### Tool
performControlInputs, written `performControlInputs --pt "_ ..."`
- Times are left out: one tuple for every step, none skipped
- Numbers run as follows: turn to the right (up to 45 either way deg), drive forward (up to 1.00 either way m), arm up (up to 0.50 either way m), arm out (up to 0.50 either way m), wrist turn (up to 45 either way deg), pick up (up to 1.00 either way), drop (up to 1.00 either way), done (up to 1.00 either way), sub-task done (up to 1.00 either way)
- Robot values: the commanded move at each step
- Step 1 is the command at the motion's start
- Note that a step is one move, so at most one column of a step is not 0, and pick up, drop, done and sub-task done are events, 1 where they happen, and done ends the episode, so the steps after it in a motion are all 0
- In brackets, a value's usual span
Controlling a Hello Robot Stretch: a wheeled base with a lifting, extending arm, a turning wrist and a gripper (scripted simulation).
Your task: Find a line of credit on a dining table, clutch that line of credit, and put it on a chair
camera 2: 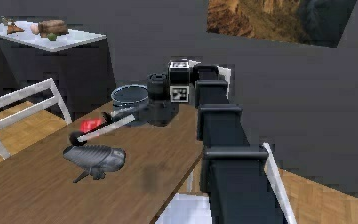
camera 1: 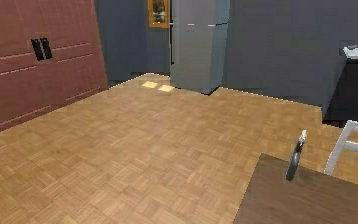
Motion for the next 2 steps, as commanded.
performControlInputs --pt "0.0 0.0 0.0 0.0 -45.0 0.0 0.0 0.0 0.0" --pt "0.0 0.0 0.0 0.0 -18.0 0.0 0.0 0.0 0.0"
